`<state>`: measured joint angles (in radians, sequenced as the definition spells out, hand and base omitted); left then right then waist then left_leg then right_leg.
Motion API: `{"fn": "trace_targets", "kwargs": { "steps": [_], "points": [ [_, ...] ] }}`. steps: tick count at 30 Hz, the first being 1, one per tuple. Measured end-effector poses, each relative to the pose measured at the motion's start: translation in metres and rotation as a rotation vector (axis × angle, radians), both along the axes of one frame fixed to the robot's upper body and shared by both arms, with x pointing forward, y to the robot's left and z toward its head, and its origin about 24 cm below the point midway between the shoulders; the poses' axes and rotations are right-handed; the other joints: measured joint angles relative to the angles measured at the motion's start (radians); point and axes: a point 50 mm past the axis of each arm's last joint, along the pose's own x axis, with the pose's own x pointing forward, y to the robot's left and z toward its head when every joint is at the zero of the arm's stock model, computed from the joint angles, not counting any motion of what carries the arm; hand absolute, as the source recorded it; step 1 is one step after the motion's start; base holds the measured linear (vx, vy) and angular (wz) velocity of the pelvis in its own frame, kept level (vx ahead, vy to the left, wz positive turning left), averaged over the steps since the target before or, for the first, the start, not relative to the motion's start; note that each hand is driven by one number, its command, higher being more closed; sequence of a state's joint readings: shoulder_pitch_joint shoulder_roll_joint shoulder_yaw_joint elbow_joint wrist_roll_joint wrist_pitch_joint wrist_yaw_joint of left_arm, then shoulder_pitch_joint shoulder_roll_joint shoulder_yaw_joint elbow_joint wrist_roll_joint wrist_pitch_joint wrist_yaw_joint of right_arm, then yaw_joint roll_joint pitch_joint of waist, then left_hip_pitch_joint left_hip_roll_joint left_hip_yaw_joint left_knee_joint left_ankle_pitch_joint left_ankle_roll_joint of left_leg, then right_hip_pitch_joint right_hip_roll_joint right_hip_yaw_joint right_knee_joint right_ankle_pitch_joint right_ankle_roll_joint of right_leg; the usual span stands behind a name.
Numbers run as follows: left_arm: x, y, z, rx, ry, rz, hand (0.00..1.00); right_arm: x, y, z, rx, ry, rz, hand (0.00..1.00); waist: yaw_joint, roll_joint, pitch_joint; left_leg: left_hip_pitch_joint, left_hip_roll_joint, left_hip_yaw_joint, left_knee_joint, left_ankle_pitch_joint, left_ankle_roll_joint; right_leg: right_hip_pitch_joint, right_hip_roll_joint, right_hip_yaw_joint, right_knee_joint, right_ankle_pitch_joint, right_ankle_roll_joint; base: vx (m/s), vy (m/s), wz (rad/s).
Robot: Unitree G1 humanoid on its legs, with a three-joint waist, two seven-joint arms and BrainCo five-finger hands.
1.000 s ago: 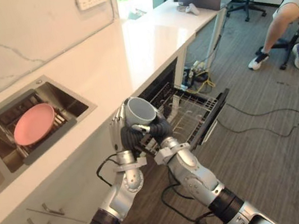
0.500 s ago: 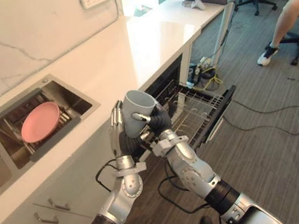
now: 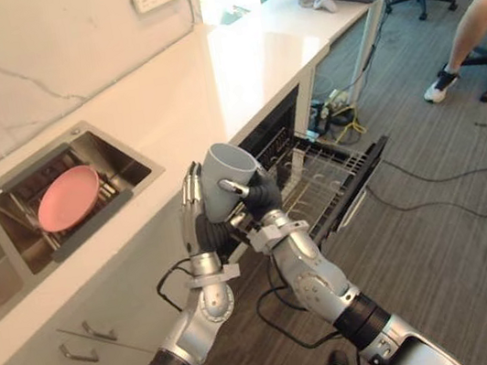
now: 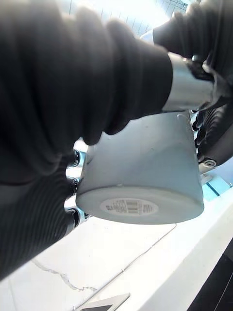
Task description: Walk over to the sink, pick up the cup, carry it to the dishwasher, place the cup inside the dishwasher, then close the dishwasher door
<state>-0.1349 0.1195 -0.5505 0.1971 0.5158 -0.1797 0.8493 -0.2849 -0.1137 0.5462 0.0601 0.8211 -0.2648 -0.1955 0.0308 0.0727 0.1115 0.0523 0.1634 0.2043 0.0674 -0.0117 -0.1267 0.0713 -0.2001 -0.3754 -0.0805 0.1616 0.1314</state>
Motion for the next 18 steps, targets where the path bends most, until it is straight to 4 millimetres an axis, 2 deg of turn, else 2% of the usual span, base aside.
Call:
{"fn": "trace_targets", "kwargs": {
  "steps": [10,12,15,18],
  "points": [
    [-0.006,0.006,-0.007,0.031,0.01,0.101,0.0,0.006,-0.005,0.013,0.06,-0.048,-0.047,1.0,-0.006,0.001,0.0,0.007,0.007,0.012,-0.001,0.0,-0.002,-0.002,0.008,0.01,0.0,0.0,-0.002,0.0,0.0,-0.02],
    [-0.01,0.01,-0.015,0.042,0.049,0.122,0.0,0.008,-0.017,0.024,0.106,-0.098,-0.096,1.0,-0.006,0.001,0.0,0.01,0.006,0.016,-0.001,-0.001,-0.002,-0.002,0.008,0.013,0.0,0.0,-0.002,0.0,0.0,-0.05],
    [-0.018,0.024,-0.033,0.051,0.142,0.201,0.0,0.005,-0.052,0.065,0.245,-0.301,-0.232,1.0,-0.01,0.0,0.001,0.018,0.007,0.024,-0.008,-0.001,-0.002,-0.003,0.008,0.021,0.0,0.0,-0.002,0.0,0.003,-0.07],
    [-0.016,0.036,-0.034,0.043,0.147,0.258,0.0,0.004,-0.08,0.08,0.294,-0.406,-0.343,1.0,-0.016,-0.001,0.001,0.035,0.006,0.046,-0.016,-0.002,-0.002,-0.005,0.008,0.039,0.0,0.0,-0.001,-0.01,0.014,-0.18]
  ]
}}
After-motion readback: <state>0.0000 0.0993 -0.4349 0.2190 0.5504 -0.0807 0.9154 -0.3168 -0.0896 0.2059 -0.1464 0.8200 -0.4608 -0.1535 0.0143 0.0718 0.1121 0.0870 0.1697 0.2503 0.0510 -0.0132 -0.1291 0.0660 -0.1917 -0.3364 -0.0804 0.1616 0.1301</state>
